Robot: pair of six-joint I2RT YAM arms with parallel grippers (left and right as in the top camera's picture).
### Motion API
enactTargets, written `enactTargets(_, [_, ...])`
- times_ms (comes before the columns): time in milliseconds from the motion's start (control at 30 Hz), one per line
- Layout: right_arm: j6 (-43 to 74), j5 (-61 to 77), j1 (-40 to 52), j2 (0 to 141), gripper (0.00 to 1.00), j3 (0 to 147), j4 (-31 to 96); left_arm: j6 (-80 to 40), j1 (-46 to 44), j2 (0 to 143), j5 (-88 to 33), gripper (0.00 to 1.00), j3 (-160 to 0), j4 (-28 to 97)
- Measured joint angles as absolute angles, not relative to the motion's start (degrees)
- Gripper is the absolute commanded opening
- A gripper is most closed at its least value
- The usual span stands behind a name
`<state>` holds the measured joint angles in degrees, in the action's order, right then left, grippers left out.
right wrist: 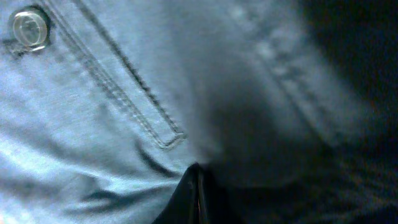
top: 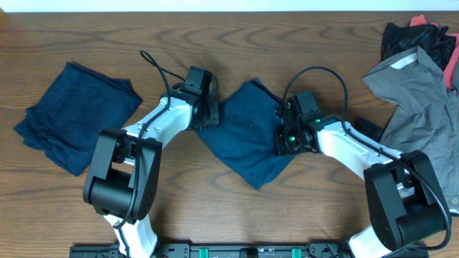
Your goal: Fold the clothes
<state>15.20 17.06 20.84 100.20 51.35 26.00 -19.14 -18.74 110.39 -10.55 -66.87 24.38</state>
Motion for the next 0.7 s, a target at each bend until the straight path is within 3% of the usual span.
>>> enactTargets(200, [15.66, 6.33, 19.70, 99.68, 0.31, 51.13, 19.44, -21.04, -18.44, 110.52, -20.78, 0.33, -67.55, 35.81])
enactTargets(367, [13.39, 1.37, 15.11, 100.01, 0.43, 53.32, 18.33, -22.72, -18.72, 111.15, -32.34, 0.37, -66.35, 40.97])
enactTargets(467, [12.14, 1.52, 14.15, 99.98, 0.45, 57.71, 23.77, -22.24, -18.74, 109.93, -34.83, 0.56, -65.73, 38.74])
enactTargets(500, [11.79, 1.93, 14.11, 99.74, 0.46, 59.61, 25.82, -22.46, -18.70, 108.57, -34.70, 0.81, -65.49, 36.84])
enactTargets(533, [11.57, 2.24, 14.11, 99.31, 0.46, 60.90, 27.11, -22.28, -18.59, 107.18, -34.48, 0.98, -65.45, 35.46])
enactTargets(700, [11.07, 3.88, 14.26, 94.30, 0.48, 63.81, 32.36, -22.46, -18.00, 98.17, -31.64, 0.98, -65.49, 25.61])
